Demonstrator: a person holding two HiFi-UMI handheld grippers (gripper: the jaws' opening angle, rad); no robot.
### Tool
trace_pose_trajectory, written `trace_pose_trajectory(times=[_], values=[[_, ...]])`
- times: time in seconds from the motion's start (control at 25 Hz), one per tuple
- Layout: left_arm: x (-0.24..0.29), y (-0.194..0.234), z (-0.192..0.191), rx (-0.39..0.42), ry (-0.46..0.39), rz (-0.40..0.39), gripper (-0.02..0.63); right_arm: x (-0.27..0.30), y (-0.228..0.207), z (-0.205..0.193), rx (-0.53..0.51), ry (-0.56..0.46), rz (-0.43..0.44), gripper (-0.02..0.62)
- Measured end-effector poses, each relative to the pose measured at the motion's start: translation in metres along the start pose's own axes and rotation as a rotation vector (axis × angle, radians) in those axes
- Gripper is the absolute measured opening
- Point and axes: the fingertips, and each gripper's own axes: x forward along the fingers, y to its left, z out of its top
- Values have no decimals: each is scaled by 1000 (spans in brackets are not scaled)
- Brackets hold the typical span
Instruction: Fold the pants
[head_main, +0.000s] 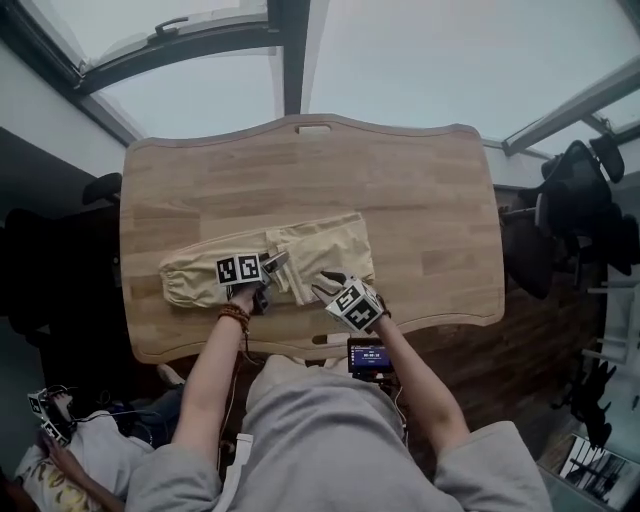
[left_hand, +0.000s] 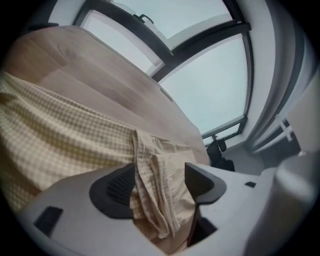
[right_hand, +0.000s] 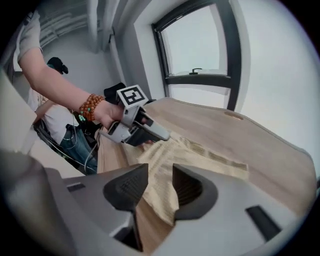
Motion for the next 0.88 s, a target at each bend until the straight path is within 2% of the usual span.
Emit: trace_pose_trajectory(times=[0.12, 0.24, 0.36, 0.48, 0.56, 0.72, 0.88], values=[[11, 2, -4, 26, 26, 48, 304, -15, -44, -29, -4, -5, -34, 151], [17, -1, -8, 86, 62, 82, 304, -13, -80, -25, -186, -18, 2, 150], [8, 0, -8, 105, 5, 114, 304, 8, -93, 2, -419, 17, 160, 151], [-12, 1, -18, 41, -68, 88, 302, 40, -84, 29, -641, 67, 323, 152], [-22, -2, -31, 24, -75, 72, 287, 61, -74, 48, -698, 65, 399, 152], [-26, -5, -55, 4, -68, 66, 239, 97, -50, 69, -744, 81, 511, 144], [-19, 10, -69, -46, -75, 115, 173, 121, -31, 50, -846, 221, 606, 133]])
